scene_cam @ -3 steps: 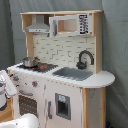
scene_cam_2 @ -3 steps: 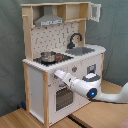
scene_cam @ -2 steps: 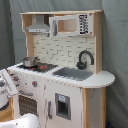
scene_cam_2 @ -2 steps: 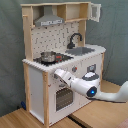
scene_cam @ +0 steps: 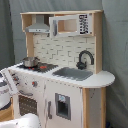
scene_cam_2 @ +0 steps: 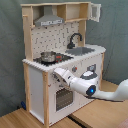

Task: Play with the kitchen

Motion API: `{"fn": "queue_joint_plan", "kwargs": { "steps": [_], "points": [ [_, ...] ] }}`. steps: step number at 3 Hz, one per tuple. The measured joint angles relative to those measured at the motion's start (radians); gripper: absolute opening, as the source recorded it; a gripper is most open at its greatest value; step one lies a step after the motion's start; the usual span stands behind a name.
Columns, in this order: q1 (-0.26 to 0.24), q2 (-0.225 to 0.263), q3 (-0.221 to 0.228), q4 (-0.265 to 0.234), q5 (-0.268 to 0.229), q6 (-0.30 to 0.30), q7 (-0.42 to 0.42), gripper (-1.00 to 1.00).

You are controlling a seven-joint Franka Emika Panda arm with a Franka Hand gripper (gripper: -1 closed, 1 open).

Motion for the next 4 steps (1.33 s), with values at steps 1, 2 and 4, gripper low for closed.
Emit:
{"fn": "queue_joint_plan", "kwargs": {
  "steps": [1, 2, 4],
  "points": [
    [0.0, 0.0, 0.0, 0.0, 0.0, 0.0, 0.0, -1.0],
    [0.0, -0.004, -0.002, 0.002, 0.0, 0.001, -0.151, -1.0],
    [0.001, -0.001, 0.0, 0.001, 0.0, -0.003, -0.383, -1.0]
  ]
}}
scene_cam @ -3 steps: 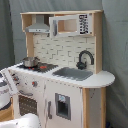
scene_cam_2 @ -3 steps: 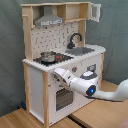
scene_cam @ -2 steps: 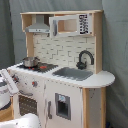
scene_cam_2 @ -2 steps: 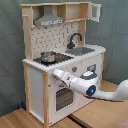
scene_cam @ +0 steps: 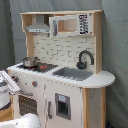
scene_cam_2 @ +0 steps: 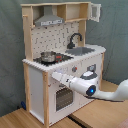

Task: Play with the kitchen

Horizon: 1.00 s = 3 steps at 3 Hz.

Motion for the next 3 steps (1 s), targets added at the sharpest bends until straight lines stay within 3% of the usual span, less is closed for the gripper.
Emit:
{"fn": "queue_joint_plan", "kwargs": {
  "steps": [3],
  "points": [
    [0.002, 0.0, 0.002, -0.001, 0.0, -0.011, -0.335, -1.0]
  ]
}}
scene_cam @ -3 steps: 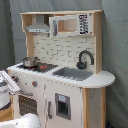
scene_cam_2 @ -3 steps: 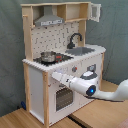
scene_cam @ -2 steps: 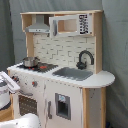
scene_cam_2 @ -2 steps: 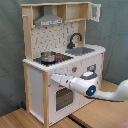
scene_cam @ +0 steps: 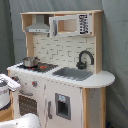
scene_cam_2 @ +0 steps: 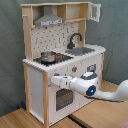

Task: Play with the kitchen

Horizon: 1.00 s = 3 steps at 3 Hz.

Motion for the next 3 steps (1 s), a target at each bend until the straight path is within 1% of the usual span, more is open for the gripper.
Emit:
{"fn": "queue_joint_plan", "kwargs": {
  "steps": [3],
  "points": [
    [0.002, 0.0, 0.001, -0.001, 0.0, -0.009, -0.313, -1.0]
  ]
}}
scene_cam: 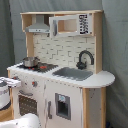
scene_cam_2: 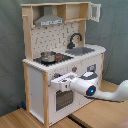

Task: Play with the kitchen

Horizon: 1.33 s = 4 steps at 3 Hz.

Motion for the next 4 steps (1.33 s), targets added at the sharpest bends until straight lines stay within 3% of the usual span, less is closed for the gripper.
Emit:
{"fn": "queue_joint_plan", "kwargs": {
  "steps": [1, 2, 3, 4],
  "points": [
    [0.0, 0.007, 0.02, 0.0, 0.001, -0.001, -0.029, -1.0],
    [0.0, 0.007, 0.025, 0.0, 0.001, -0.001, -0.028, 1.0],
    [0.072, 0.021, 0.045, -0.031, 0.018, -0.043, -0.011, 1.0],
    [0.146, 0.022, 0.045, -0.092, 0.02, -0.078, 0.001, 1.0]
  ]
}}
